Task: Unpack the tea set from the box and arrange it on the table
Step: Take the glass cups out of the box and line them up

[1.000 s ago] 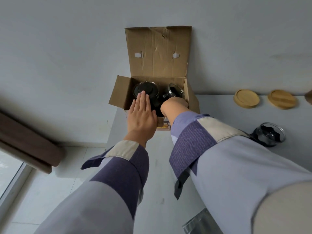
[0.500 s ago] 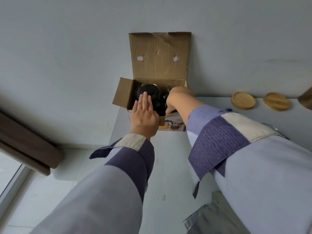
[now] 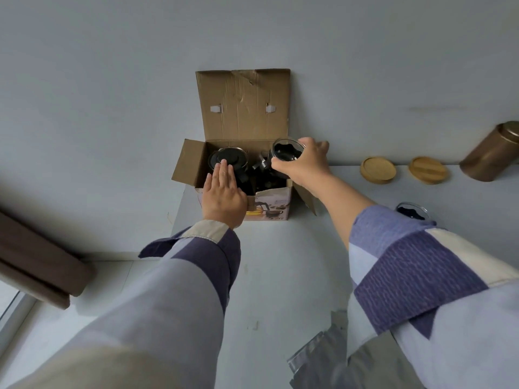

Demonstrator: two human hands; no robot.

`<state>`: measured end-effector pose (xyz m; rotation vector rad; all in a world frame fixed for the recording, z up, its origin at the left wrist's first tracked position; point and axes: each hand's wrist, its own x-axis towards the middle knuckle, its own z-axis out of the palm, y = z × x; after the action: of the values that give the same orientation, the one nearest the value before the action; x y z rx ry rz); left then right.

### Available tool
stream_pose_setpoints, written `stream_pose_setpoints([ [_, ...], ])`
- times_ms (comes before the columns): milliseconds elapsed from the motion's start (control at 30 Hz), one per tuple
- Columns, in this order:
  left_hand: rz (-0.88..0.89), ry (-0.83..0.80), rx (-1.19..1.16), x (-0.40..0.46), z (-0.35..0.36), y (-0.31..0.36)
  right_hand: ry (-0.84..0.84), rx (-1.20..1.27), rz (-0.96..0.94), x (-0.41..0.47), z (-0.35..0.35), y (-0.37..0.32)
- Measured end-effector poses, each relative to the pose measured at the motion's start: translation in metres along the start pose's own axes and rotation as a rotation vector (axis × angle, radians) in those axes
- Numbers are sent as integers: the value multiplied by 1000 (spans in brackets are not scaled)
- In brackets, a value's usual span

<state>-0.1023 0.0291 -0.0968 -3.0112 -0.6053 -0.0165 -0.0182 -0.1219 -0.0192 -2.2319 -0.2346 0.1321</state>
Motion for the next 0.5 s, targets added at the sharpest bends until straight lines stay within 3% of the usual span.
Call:
stream_pose_setpoints([
  [200, -13, 2, -11, 0, -1, 2, 75, 143, 23, -13, -5, 34],
  [500, -51, -28, -42, 1, -9, 6, 109, 148, 40, -40, -38, 84],
])
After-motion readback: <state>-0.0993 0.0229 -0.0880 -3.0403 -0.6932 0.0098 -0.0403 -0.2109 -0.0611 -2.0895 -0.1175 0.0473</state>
